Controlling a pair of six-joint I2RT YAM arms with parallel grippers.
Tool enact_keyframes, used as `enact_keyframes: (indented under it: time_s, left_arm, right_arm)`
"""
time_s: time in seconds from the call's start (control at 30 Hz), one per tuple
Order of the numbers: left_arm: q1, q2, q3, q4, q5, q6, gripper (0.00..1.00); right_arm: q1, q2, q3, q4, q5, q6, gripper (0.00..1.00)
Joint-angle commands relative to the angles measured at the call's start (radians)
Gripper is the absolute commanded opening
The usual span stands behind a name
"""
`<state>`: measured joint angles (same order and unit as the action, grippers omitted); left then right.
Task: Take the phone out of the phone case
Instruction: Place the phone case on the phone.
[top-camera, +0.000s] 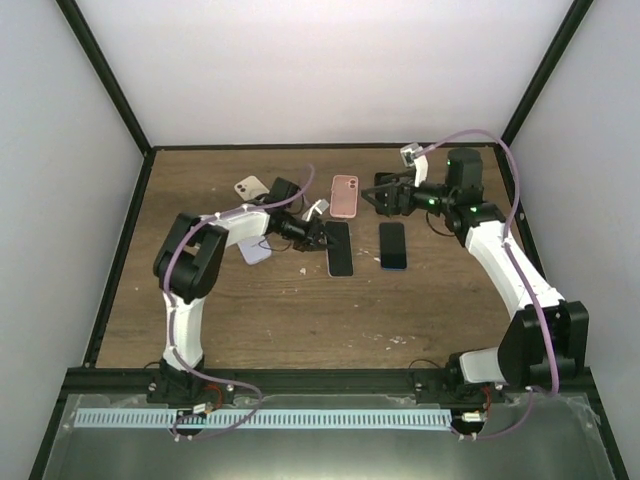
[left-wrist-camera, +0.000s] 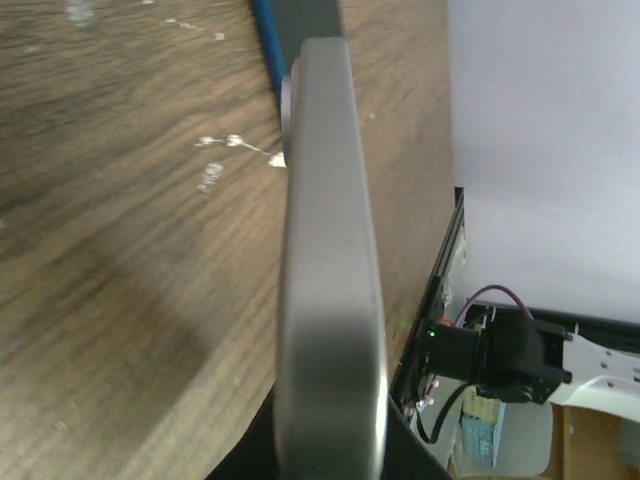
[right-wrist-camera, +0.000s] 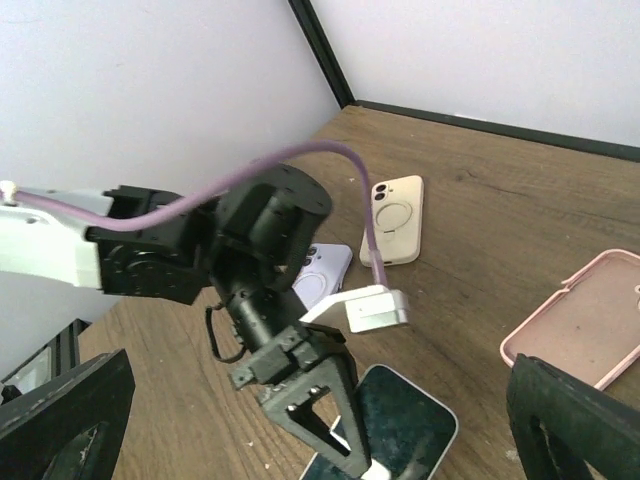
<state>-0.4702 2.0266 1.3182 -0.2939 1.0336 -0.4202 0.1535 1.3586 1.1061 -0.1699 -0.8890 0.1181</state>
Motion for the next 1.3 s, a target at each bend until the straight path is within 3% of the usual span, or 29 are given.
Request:
enact_keyframes:
  time_s: [0.0, 0.37, 0.87, 1.27]
  left_arm:
    - [-0.013, 0.084, 0.096, -0.082, 0.042, 0.004, 0.0]
    - [-0.032, 0.223, 0.214, -0.082, 0.034, -0.045, 0.0]
    - [-0.046, 0.288, 0.297, -0.14, -0.101, -0.046, 0.14]
    - [-0.024, 0.285, 0.289, -0.081, -0.169, -0.085, 0.1]
  right_arm:
    - [-0.008, -0.021, 0.0, -0.03, 0.034, -0.055, 1.0]
    - [-0.009, -0.036, -0.03, -0.015, 0.031, -0.066, 1.0]
    - [-0.011, -0.045, -0.047, -0.003, 0.035, -0.065, 1.0]
    - [-0.013, -0.056, -0.062, 0.007, 0.036, -0.062, 1.0]
